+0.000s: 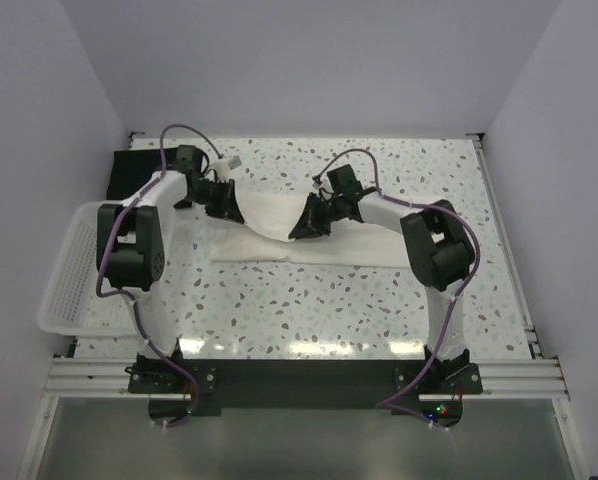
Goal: Fold and stack the t-shirts
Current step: Fold the tshirt
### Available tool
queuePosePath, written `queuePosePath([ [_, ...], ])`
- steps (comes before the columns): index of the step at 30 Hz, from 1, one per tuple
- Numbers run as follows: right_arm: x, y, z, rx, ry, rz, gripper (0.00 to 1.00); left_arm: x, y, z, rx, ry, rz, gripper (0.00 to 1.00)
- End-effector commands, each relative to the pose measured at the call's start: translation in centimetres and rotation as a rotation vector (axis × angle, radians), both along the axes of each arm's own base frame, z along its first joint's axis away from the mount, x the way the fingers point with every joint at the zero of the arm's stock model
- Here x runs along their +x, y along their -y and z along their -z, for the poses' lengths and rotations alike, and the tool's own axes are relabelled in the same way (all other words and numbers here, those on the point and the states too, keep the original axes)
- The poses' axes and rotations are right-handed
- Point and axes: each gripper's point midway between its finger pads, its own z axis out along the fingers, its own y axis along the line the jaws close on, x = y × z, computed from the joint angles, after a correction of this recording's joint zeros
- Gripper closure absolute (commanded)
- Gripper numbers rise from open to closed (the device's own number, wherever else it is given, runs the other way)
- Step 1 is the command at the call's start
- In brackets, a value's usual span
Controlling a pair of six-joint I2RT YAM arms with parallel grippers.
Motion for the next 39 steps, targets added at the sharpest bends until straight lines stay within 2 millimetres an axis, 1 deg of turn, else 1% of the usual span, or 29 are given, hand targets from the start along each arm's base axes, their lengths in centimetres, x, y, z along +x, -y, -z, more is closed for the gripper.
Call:
queuePosePath([
  [1,1.4,-0.6,-1.9,0.060,0.019,-0.014,0.94,1.1,0.9,-1.3,-0.055,0.007,0.012,1.00],
  [3,2.1,-0.4,-1.9,0.061,0.029,-0.004,0.99,1.8,1.0,-1.5,-0.062,0.014,0.009,1.00],
  [4,2.3,-0.4,-1.9,0.058,0.033,0.000,1.00,2.1,1.1,-1.6,-0.068,0.015,0.007,1.00],
  [9,4.2,0.5,-1.3,0.052,0.055,0.017,1.00,4.3,1.6,-2.2,-0.099,0.046,-0.006,1.00],
  [11,4.7,0.8,-1.0,0.048,0.060,0.017,1.00,5.3,1.8,-2.2,-0.109,0.055,-0.014,1.00],
  [12,5.3,1.0,-0.8,0.049,0.067,0.017,1.00,5.6,1.9,-2.2,-0.118,0.050,-0.019,1.00],
  [15,6.2,1.3,-0.9,0.058,0.086,0.017,1.00,6.5,2.0,-1.9,-0.122,0.056,-0.017,1.00],
  [18,6.2,1.5,-0.5,0.063,0.079,0.010,1.00,6.5,1.8,-2.0,-0.112,0.051,-0.013,1.00],
  [21,5.3,1.8,-0.3,0.065,0.059,-0.004,1.00,5.5,1.4,-2.0,-0.088,0.042,0.000,1.00],
  [23,4.4,1.8,-0.3,0.077,0.036,-0.016,1.00,4.7,1.0,-2.0,-0.069,0.028,-0.001,1.00],
  [25,3.8,1.6,-0.5,0.085,0.027,-0.025,1.00,4.0,0.7,-2.0,-0.059,0.020,-0.005,1.00],
  [28,3.2,1.5,-0.3,0.085,0.017,-0.033,1.00,3.3,0.3,-1.3,-0.032,-0.002,-0.018,1.00],
  [34,2.6,1.7,1.1,0.040,-0.004,-0.052,1.00,2.6,-0.9,0.4,0.044,-0.034,-0.046,1.00],
  [35,2.5,1.7,1.2,0.036,-0.005,-0.053,0.97,2.6,-1.1,0.8,0.060,-0.039,-0.052,1.00],
  [36,2.3,1.6,1.3,0.031,-0.008,-0.060,0.89,2.7,-1.3,0.9,0.067,-0.037,-0.056,1.00],
  [38,2.2,1.6,1.2,0.027,0.004,-0.076,0.79,2.8,-1.3,1.1,0.067,-0.041,-0.061,1.00],
  [39,1.6,1.9,1.2,0.012,-0.018,-0.085,0.71,2.8,-1.2,1.0,0.064,-0.037,-0.056,0.98],
])
